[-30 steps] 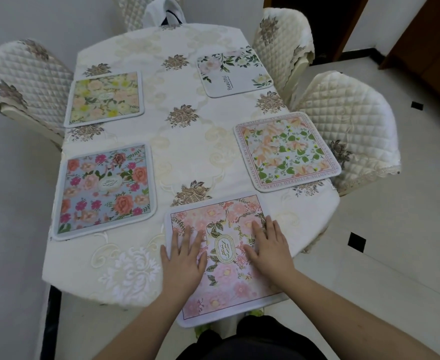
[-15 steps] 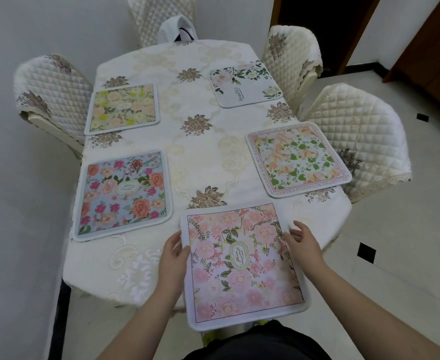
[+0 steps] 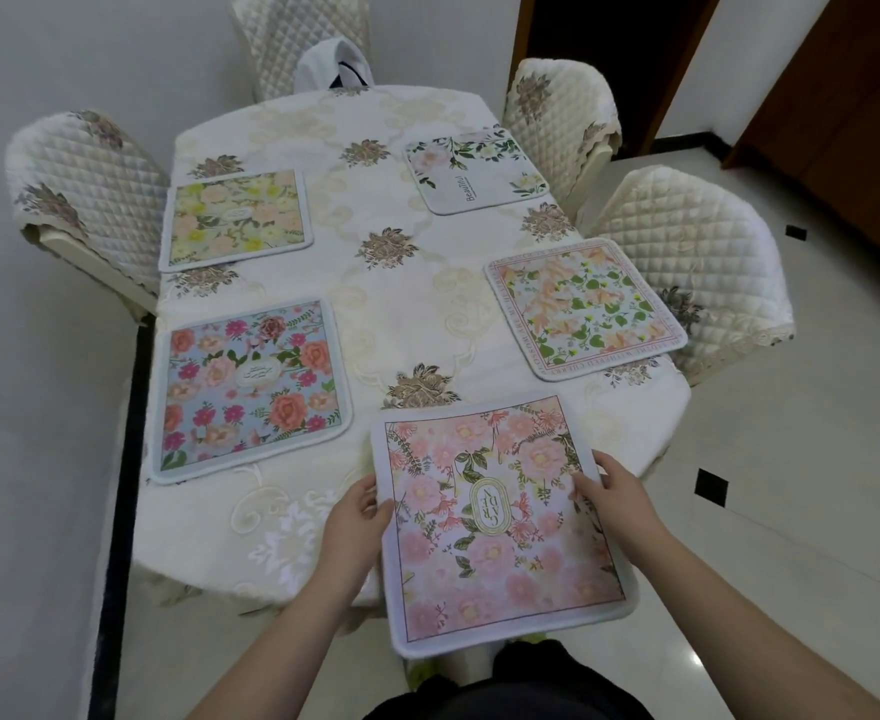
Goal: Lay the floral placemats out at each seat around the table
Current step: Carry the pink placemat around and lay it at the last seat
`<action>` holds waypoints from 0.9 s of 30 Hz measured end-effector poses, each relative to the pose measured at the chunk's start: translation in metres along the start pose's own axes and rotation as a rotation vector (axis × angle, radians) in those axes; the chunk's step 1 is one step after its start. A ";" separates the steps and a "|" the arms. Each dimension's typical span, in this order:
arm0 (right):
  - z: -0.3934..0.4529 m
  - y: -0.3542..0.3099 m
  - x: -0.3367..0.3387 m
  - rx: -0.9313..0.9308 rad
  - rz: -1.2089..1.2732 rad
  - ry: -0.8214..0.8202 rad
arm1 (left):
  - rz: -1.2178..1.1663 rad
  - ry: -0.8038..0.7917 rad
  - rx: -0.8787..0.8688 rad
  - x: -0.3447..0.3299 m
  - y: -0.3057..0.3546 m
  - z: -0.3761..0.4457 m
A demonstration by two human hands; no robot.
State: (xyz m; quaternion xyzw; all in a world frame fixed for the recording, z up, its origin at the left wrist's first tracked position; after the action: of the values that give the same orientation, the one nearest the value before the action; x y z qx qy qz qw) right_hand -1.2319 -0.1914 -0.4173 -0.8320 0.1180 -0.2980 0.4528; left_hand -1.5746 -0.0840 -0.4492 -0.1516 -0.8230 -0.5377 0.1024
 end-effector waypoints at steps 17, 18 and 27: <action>-0.087 0.039 0.146 -0.037 0.326 0.364 | -0.037 -0.375 -0.112 -0.121 0.099 -0.043; -0.093 0.044 0.157 -0.037 0.344 0.381 | -0.032 -0.405 -0.116 -0.132 0.104 -0.050; -0.166 0.105 0.277 -0.070 0.476 0.431 | -0.038 -0.603 -0.177 -0.238 0.144 -0.141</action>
State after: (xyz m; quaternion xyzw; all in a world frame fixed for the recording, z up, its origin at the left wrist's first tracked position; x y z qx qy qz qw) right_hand -1.1044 -0.4930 -0.3282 -0.7140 0.4125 -0.3487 0.4455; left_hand -1.2996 -0.1921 -0.3483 -0.2974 -0.7689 -0.5399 -0.1699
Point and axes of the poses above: each hand's wrist, its own z-axis towards the middle knuckle, its own x-axis out of the back of the hand, y = z × x, the point moved 8 cm from there along z, towards the middle knuckle, and after that the axes turned 7 degrees about y, right-handed, at the moved point
